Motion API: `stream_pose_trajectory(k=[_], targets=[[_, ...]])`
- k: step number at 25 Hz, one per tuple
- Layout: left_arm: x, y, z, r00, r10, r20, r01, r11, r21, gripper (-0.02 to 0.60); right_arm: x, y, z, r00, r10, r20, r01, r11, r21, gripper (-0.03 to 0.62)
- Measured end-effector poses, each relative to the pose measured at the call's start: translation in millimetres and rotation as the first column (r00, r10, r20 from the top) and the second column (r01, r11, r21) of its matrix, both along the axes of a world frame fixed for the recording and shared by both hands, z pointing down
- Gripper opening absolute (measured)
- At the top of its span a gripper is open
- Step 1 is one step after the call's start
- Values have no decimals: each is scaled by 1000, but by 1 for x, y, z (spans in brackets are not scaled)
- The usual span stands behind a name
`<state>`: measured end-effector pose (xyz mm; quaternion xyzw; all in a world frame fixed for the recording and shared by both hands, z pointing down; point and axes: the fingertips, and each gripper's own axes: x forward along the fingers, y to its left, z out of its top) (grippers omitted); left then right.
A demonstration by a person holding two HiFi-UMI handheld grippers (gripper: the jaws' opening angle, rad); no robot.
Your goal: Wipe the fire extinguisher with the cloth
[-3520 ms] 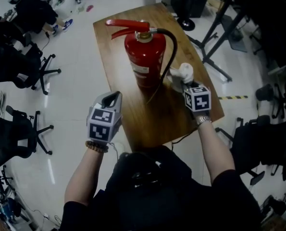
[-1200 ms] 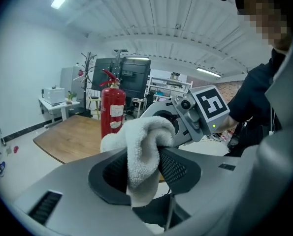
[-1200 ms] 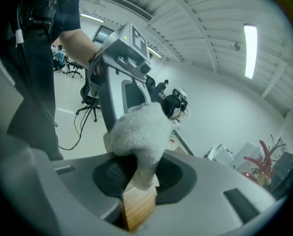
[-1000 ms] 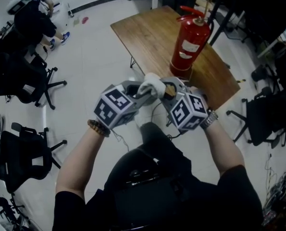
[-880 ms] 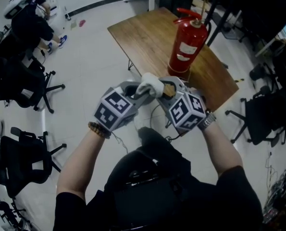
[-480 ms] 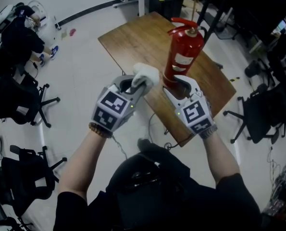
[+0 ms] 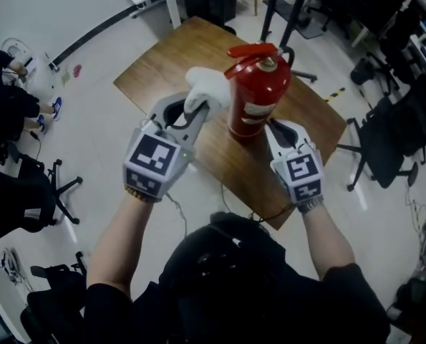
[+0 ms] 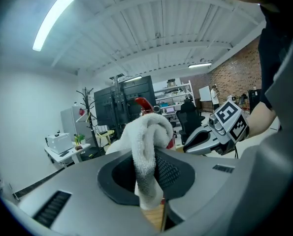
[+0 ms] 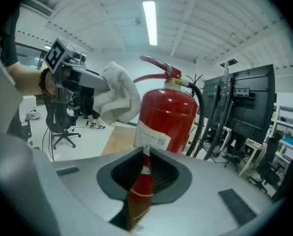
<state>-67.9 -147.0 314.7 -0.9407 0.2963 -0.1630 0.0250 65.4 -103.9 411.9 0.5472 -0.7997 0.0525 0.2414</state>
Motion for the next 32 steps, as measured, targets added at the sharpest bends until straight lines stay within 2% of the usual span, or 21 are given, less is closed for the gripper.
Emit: stream_pose_trajectory(k=[6, 11, 15, 18, 21, 24, 26, 28, 30, 31, 32], targets=[[-3, -21, -29, 997, 26, -70, -23, 999, 48, 52, 29, -14, 4, 996, 90, 0, -90, 996, -13, 43], [-9, -26, -56, 987, 63, -145, -55, 997, 57, 46, 45, -11, -1, 985, 173, -6, -173, 985, -9, 43], [-9, -35, -66, 982, 121, -143, -112, 992, 64, 44, 45, -3, -10, 970, 241, -6, -241, 970, 0, 43], [-7, -48, -66, 974, 163, -156, -161, 987, 29, 44, 36, 4, -17, 959, 284, -8, -284, 959, 9, 43], [2, -61, -56, 958, 223, -182, -236, 970, -52, 44, 29, 11, -27, 945, 328, -15, -328, 944, 26, 43], [14, -66, -43, 927, 294, -232, -330, 934, -135, 44, 22, 19, -36, 929, 369, -27, -368, 929, 41, 43], [24, -67, -37, 892, 341, -297, -405, 894, -192, 44, 16, 25, -41, 917, 397, -34, -396, 917, 49, 43], [34, -68, -33, 842, 381, -383, -494, 830, -261, 43, 12, 33, -44, 904, 426, -41, -424, 904, 54, 43], [43, -67, -28, 788, 405, -465, -577, 748, -326, 43, 8, 42, -44, 890, 454, -48, -451, 891, 58, 43], [47, -67, -25, 769, 411, -490, -605, 716, -349, 42, 7, 47, -45, 883, 467, -53, -464, 884, 60, 43], [49, -67, -21, 762, 418, -495, -618, 699, -360, 41, 6, 52, -45, 876, 479, -58, -476, 877, 61, 43]])
